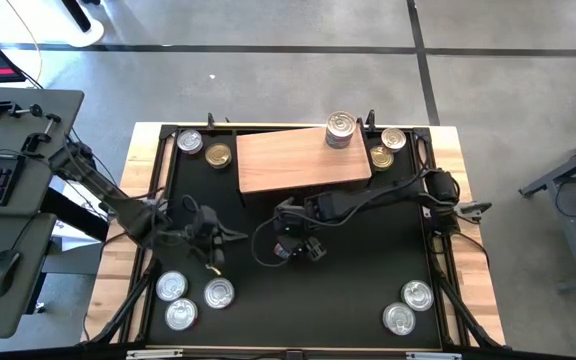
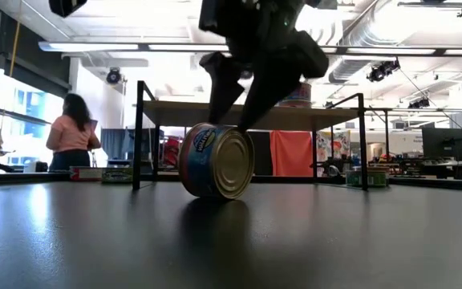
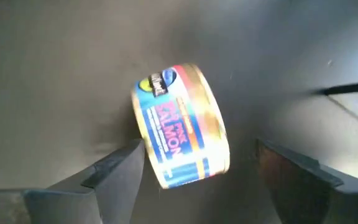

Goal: Stack canned seafood by type on shelf
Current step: Stack the blue and pink tuna can on top of the blue and pink tuna can on the shelf

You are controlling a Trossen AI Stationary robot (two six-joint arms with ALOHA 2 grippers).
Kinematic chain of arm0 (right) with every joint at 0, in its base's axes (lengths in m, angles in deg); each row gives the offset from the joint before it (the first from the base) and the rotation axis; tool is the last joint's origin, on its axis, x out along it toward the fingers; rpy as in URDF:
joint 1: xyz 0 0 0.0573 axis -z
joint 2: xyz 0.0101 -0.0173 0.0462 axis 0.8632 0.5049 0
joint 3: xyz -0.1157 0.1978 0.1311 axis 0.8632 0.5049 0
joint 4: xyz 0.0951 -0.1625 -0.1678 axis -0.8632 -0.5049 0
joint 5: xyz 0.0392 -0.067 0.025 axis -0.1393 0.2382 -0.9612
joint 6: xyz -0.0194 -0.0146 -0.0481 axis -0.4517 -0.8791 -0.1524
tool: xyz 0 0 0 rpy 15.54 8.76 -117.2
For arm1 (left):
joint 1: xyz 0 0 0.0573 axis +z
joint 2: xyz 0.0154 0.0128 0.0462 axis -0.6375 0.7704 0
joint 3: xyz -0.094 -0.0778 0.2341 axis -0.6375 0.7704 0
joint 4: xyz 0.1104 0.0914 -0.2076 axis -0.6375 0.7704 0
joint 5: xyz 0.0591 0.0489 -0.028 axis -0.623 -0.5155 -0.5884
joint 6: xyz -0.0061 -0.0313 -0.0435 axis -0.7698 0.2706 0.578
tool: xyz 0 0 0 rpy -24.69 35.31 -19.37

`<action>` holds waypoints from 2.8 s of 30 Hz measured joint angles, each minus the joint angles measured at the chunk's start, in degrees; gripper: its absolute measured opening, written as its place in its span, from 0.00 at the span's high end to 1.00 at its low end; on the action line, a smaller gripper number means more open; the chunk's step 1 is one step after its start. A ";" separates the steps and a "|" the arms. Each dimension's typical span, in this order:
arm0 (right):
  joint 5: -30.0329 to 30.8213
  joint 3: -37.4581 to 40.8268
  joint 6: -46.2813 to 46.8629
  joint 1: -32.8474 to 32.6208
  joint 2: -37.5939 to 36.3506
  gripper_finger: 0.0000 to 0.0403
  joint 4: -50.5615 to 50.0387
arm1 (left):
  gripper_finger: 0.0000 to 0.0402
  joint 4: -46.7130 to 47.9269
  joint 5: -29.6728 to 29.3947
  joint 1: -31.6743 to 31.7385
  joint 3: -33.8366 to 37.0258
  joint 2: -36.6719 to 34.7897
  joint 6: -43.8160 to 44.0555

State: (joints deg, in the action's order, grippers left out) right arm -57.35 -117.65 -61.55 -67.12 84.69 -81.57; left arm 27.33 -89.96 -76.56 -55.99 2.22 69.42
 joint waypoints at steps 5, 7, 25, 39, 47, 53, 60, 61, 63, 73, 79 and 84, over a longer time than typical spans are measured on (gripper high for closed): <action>-1.28 0.01 0.12 0.06 0.76 0.27 0.26 | 1.00 -2.64 -0.99 0.02 0.00 -0.37 -2.57; -1.34 0.23 0.11 0.05 1.53 0.27 0.73 | 1.00 -3.06 -0.95 0.02 0.00 -0.33 -2.98; 3.27 -5.32 7.24 -0.61 3.12 0.58 -2.10 | 1.00 -18.14 -1.49 0.17 0.00 -11.33 -23.81; 43.00 -27.03 19.69 -0.63 -7.37 0.58 -26.53 | 1.00 -17.55 -1.56 2.64 0.00 -26.04 -45.11; 61.37 -26.99 30.80 9.18 -11.04 0.58 -44.44 | 1.00 -15.46 -1.52 4.81 0.00 -26.85 -46.02; 57.33 -26.64 30.27 17.57 -10.87 0.58 -43.10 | 1.00 -15.04 -1.33 6.09 0.00 -26.45 -45.27; 54.23 -23.92 20.97 22.03 -10.71 0.58 -38.25 | 1.00 -15.08 4.08 4.42 0.00 -26.22 -43.32; 53.20 -23.40 21.26 22.39 -10.71 0.58 -38.95 | 1.00 -15.10 4.80 3.90 0.00 -25.98 -43.72; 53.08 -22.20 21.60 22.67 -10.69 0.58 -39.22 | 1.00 -15.06 4.91 3.22 0.00 -25.45 -43.90; 55.98 -18.41 20.66 21.77 -10.70 0.58 -36.57 | 1.00 -14.89 4.58 2.43 0.02 -23.57 -43.92; 57.96 -18.10 20.49 21.71 -10.70 0.58 -36.04 | 1.00 -14.91 4.45 2.43 0.02 -23.59 -43.94; 57.92 -18.08 20.68 21.62 -10.70 0.46 -36.04 | 1.00 -14.29 4.47 2.43 0.02 -23.59 -43.92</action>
State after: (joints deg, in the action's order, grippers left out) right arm 0.57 -135.72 -40.87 -45.50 73.99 -117.61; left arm 13.03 -85.50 -74.13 -55.97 -21.37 25.50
